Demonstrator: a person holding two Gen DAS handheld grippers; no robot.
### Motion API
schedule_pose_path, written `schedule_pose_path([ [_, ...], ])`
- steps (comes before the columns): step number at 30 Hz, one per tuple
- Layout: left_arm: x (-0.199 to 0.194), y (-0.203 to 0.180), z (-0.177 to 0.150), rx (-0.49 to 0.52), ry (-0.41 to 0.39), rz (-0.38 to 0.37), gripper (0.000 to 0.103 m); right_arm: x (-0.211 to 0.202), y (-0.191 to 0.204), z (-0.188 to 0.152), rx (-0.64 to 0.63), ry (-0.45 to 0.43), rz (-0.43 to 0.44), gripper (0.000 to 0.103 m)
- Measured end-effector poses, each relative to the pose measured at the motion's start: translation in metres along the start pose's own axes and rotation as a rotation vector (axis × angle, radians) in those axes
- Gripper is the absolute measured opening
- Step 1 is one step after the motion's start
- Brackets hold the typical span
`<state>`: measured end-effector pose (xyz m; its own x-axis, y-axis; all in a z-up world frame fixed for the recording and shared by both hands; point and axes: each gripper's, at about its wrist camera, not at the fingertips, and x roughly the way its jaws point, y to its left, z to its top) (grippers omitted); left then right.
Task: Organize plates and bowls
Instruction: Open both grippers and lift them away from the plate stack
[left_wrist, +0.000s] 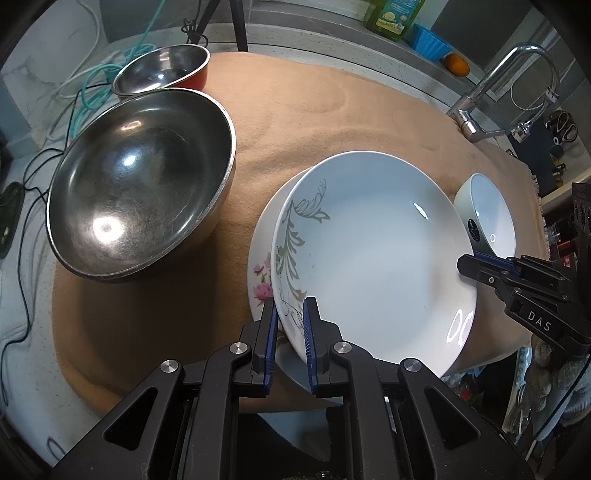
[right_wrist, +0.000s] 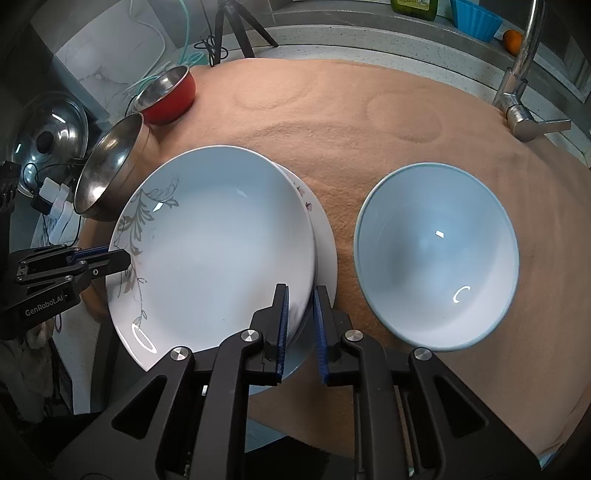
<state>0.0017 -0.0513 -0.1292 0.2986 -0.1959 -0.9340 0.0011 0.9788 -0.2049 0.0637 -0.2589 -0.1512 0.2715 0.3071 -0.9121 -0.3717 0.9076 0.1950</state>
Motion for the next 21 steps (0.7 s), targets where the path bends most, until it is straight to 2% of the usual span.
schedule_pose_path([
  [9,-0.01,0.007,-0.004,-0.008,-0.007,-0.035,0.011,-0.001,-0.001,-0.003,0.026,0.015,0.024,0.016],
  [13,-0.019,0.008,-0.006,-0.008,-0.026,-0.051,0.011,-0.01,-0.001,-0.004,0.033,-0.007,0.021,0.028],
  [18,-0.036,0.012,-0.009,-0.012,-0.075,-0.064,0.011,-0.034,0.001,0.0,0.05,-0.065,0.033,0.03],
  [21,-0.046,0.023,-0.008,-0.047,-0.105,-0.069,0.011,-0.049,0.005,0.006,0.047,-0.109,0.048,0.041],
])
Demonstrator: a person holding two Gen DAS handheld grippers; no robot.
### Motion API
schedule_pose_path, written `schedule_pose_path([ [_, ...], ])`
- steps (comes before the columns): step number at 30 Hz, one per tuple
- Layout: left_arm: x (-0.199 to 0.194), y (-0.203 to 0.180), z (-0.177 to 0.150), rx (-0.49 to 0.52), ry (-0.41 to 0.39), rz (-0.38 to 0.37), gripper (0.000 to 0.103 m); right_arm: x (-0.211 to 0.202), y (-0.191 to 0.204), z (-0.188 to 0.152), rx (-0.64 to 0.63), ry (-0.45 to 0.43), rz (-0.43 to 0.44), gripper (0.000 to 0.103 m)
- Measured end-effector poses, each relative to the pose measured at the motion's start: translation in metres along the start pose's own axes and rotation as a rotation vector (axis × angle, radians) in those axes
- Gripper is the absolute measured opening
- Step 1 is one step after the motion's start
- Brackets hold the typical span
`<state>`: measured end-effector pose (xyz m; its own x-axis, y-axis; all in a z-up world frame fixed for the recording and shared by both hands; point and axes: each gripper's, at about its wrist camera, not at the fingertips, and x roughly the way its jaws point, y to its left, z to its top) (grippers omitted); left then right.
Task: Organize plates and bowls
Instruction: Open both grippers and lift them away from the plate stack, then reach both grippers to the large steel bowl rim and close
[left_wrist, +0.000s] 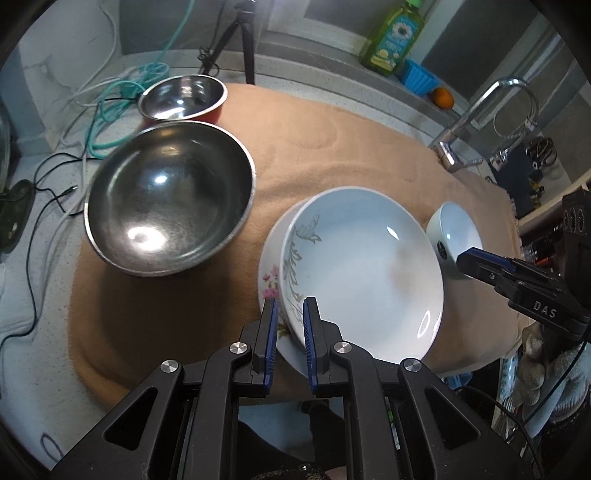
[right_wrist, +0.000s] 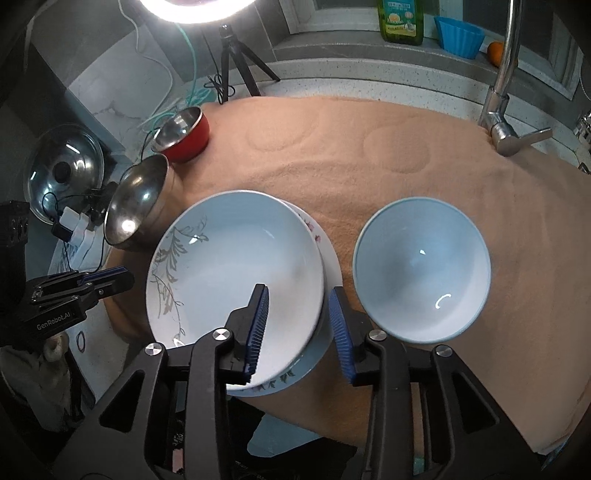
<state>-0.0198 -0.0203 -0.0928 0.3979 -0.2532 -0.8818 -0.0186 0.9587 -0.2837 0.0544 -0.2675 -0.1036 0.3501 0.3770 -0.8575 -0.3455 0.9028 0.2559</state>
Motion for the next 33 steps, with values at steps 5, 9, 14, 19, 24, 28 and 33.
schedule_pose_path([
  [5,-0.014,0.022,0.008,-0.077,-0.053,0.002,0.013,-0.011,0.017,0.015,-0.026,-0.045,0.033,0.046],
  [9,-0.025,0.047,0.012,-0.142,-0.098,0.018,0.013,-0.008,0.031,0.025,-0.038,-0.055,0.066,0.054],
  [14,-0.03,0.08,0.016,-0.229,-0.125,0.051,0.013,0.003,0.058,0.04,-0.068,-0.045,0.122,0.054],
  [19,-0.033,0.11,0.021,-0.297,-0.151,0.069,0.013,0.02,0.085,0.053,-0.102,-0.034,0.158,0.054],
  [24,-0.031,0.134,0.03,-0.343,-0.152,0.052,0.013,0.04,0.103,0.069,-0.08,-0.007,0.215,0.055],
  [28,-0.029,0.145,0.036,-0.36,-0.156,0.045,0.013,0.056,0.112,0.079,-0.068,0.014,0.23,0.054],
  [33,-0.024,0.151,0.042,-0.365,-0.144,0.041,0.013,0.075,0.117,0.091,-0.056,0.039,0.236,0.052],
])
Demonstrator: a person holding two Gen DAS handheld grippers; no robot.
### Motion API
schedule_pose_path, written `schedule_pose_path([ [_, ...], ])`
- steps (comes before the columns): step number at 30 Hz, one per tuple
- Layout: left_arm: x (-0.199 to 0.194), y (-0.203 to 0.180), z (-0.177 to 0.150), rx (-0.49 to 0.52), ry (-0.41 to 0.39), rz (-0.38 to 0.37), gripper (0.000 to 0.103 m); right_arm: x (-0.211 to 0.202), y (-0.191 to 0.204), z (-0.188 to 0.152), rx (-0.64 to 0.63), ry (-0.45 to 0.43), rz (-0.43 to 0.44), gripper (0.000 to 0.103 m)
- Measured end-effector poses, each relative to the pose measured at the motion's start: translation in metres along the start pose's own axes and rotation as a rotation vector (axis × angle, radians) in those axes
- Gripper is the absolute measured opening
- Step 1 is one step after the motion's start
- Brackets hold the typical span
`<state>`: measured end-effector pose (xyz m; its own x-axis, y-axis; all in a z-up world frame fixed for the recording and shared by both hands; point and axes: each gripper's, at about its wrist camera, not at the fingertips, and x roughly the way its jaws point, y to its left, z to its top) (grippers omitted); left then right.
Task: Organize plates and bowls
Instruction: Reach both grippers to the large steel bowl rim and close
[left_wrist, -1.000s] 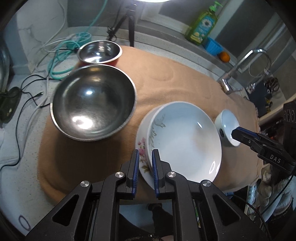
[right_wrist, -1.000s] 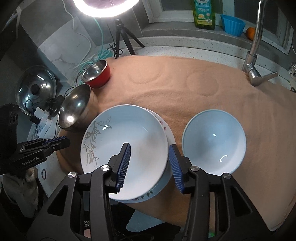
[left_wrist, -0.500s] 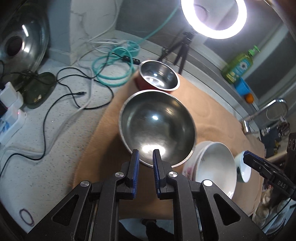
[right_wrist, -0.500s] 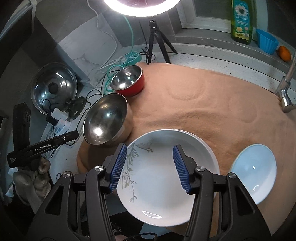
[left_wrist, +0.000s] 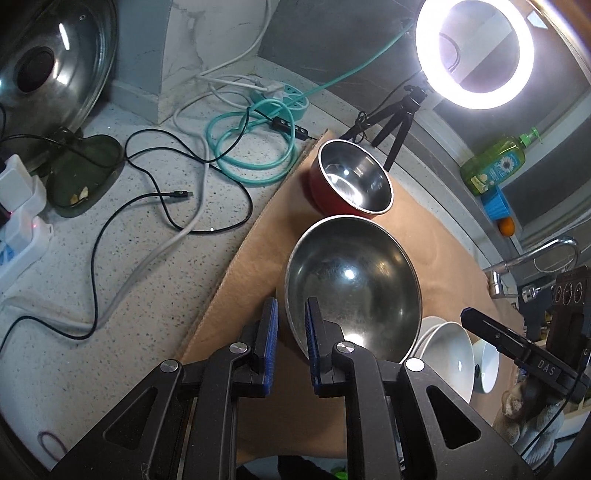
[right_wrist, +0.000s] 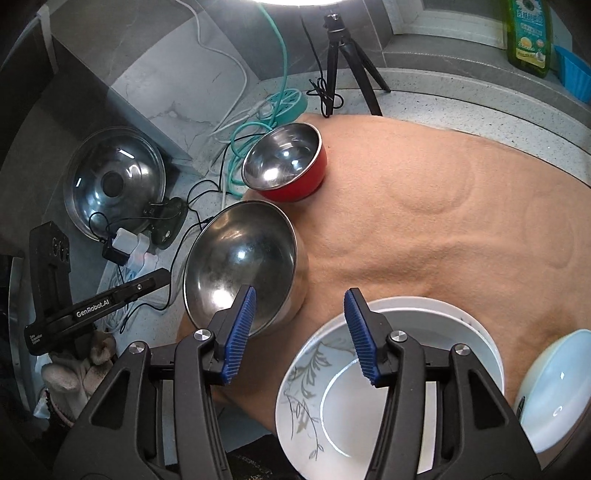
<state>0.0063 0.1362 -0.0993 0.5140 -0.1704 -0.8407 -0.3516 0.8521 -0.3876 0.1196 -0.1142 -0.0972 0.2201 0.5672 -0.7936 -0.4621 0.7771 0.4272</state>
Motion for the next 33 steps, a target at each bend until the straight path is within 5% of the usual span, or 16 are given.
schedule_pose_path([
  [20,0.033,0.004,0.004,-0.012,0.083,-0.011,0.013,0.055,0.002,0.019,0.016,0.122,0.016,0.017],
  [33,0.039,0.004,0.003,0.006,0.09,0.001,0.009,0.062,0.004,0.019,0.022,0.14,0.001,0.011],
])
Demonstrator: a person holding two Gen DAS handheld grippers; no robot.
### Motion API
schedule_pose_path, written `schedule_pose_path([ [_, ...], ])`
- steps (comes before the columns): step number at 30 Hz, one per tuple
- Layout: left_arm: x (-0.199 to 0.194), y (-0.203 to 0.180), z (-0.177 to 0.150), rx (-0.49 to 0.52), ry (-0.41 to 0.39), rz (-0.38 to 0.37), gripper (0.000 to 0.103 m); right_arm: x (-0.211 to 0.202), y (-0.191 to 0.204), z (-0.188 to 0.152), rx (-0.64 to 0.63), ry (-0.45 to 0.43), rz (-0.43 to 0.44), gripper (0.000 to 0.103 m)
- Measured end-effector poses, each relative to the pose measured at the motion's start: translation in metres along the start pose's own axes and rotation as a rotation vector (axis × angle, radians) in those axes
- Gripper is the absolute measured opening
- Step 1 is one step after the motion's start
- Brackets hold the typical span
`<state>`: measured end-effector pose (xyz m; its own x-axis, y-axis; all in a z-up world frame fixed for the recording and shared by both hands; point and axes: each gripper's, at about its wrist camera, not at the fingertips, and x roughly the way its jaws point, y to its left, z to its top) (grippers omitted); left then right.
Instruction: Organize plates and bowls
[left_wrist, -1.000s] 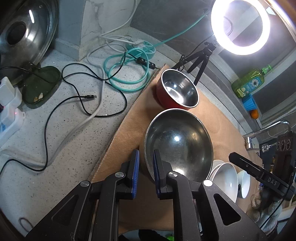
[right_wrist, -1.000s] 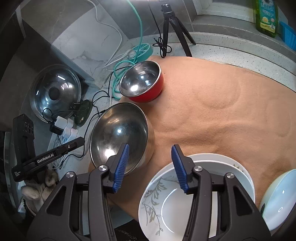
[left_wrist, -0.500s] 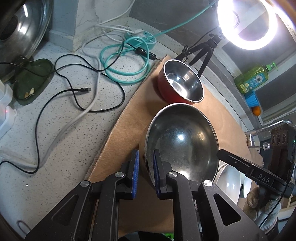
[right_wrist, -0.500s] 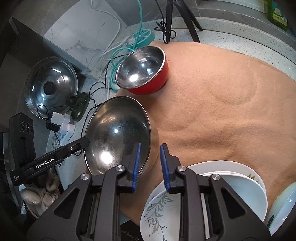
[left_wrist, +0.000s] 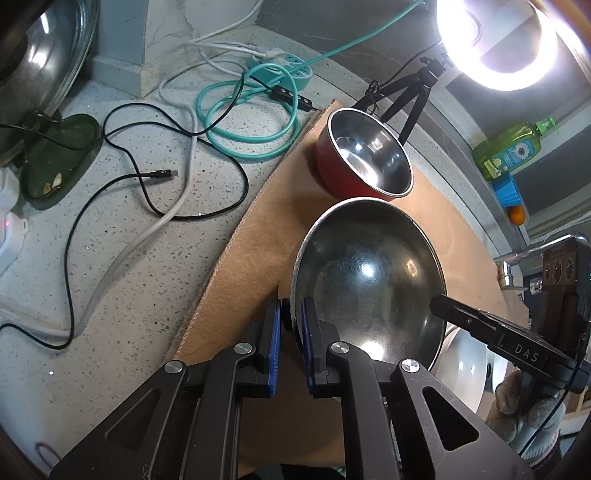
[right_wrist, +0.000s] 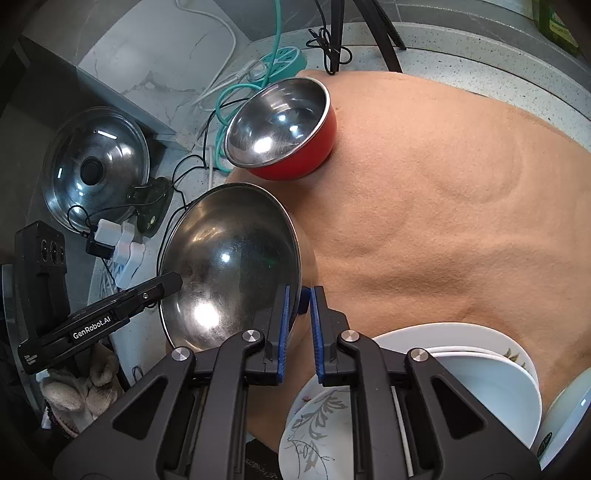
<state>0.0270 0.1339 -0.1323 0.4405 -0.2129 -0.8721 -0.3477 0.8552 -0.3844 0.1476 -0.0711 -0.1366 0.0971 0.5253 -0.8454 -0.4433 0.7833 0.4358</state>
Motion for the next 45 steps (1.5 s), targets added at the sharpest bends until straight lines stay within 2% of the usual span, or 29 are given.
schedule_pose_path([
  [8,-0.012,-0.012,0.001,0.025,-0.021,-0.015,0.009,-0.016,0.002,-0.002,0.007,-0.024,0.001,0.011],
  [18,-0.018,-0.052,0.012,0.104,-0.051,-0.069,0.009,-0.064,-0.015,0.003,0.049,-0.094,-0.001,0.011],
  [27,-0.003,-0.114,0.031,0.207,-0.056,-0.111,0.009,-0.105,-0.059,0.003,0.141,-0.17,-0.056,0.011],
  [32,0.015,-0.145,0.041,0.248,-0.031,-0.131,0.009,-0.119,-0.086,0.005,0.198,-0.192,-0.091,0.011],
  [38,0.038,-0.173,0.044,0.29,0.005,-0.123,0.009,-0.12,-0.113,0.002,0.255,-0.197,-0.132,0.011],
  [45,0.065,-0.187,0.048,0.309,0.047,-0.109,0.009,-0.11,-0.139,-0.002,0.306,-0.177,-0.155,0.011],
])
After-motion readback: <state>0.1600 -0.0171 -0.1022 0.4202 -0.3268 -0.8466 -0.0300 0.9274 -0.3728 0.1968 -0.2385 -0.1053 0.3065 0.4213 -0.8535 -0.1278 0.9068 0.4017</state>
